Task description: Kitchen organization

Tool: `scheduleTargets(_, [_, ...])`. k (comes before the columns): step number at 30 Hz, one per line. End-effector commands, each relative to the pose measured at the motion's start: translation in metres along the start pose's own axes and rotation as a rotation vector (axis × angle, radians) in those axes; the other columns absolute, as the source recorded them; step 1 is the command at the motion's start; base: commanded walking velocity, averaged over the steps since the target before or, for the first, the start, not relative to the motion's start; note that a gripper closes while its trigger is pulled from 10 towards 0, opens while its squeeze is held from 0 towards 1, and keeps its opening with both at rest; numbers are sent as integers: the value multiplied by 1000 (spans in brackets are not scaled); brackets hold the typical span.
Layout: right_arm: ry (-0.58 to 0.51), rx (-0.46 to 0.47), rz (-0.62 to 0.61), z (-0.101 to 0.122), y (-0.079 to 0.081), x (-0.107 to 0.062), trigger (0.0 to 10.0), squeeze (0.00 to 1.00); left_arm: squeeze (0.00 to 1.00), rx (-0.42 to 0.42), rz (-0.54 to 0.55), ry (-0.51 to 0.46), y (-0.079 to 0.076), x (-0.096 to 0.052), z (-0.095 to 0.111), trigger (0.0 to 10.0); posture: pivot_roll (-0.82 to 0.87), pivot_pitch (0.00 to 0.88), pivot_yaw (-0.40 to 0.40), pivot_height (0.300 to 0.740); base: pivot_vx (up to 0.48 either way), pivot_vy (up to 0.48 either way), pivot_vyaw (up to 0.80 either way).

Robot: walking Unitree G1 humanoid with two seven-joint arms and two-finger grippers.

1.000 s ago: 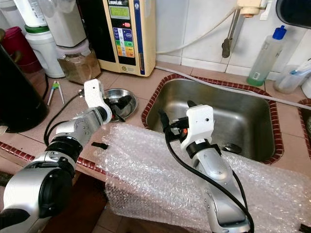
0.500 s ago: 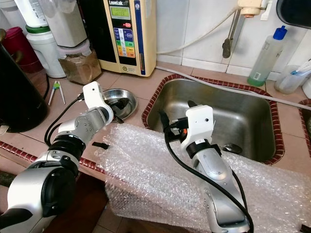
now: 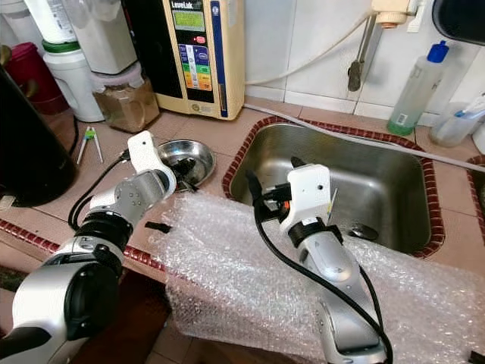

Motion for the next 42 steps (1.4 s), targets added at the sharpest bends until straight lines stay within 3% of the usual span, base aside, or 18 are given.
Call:
scheduleTargets(1, [-1, 2, -4, 0, -1, 2, 10000, 1000, 0, 63, -2, 41, 4, 1, -16, 0, -93, 51, 93, 740, 0, 0, 0])
scheduleTargets(10, [31, 3, 28, -5, 3, 1, 10000, 1000, 0, 169, -51, 29, 9, 2, -17, 0, -92, 57, 90, 740, 0, 0, 0])
scheduleTargets(12, [53, 4, 42, -9, 4, 0, 10000, 871, 0, 207, -55, 25, 12, 2, -16, 0, -93, 57, 89, 740, 0, 0, 0])
scheduleTargets(13, [53, 4, 42, -9, 4, 0, 10000, 871, 0, 207, -55, 25, 12, 2, -16, 0, -93, 57, 89, 740, 0, 0, 0])
scheduleTargets(16, [107, -2, 66, -19, 5, -3, 10000, 553, 0, 308, -73, 10, 21, 1, -11, 0, -97, 57, 89, 740, 0, 0, 0])
scheduleTargets(18, [113, 1, 69, -20, 6, -4, 10000, 553, 0, 329, -81, 8, 21, 1, -10, 0, -97, 57, 89, 740, 0, 0, 0])
scheduleTargets(19, [123, 2, 79, -21, 7, -4, 10000, 459, 0, 338, -92, 10, 22, 1, -10, 0, -97, 57, 89, 740, 0, 0, 0])
scheduleTargets(20, [123, 2, 79, -21, 7, -4, 10000, 459, 0, 338, -92, 10, 22, 1, -10, 0, -97, 57, 89, 740, 0, 0, 0])
scheduleTargets(21, [140, 4, 94, -24, 9, -5, 10000, 396, 0, 345, -104, 13, 22, 0, -10, 0, -97, 59, 88, 740, 0, 0, 0])
scheduleTargets(22, [161, 1, 114, -28, 12, -7, 10000, 278, 0, 363, -119, 14, 22, 0, -9, 0, -97, 59, 88, 740, 0, 0, 0])
scheduleTargets(27, [239, 1, 192, -43, 25, -14, 10000, 224, 0, 424, -168, 1, 21, -1, -4, 0, -97, 59, 85, 740, 0, 0, 0])
scheduleTargets(42, [257, 1, 195, -45, 25, -17, 10000, 216, 0, 508, -251, -52, 8, -3, 2, 0, -105, 60, 89, 740, 0, 0, 0])
Point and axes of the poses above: a point about 5 cm out from each wrist's last joint towards the gripper, its own x axis pointing out of the wrist towards the gripper, its own z axis along the axis of the wrist's last joint, y = z × x, the point moved 5 cm from there along x, pointing out of the wrist towards the gripper, and after that the axes turned 7 degrees about x, right-handed, at the moved point
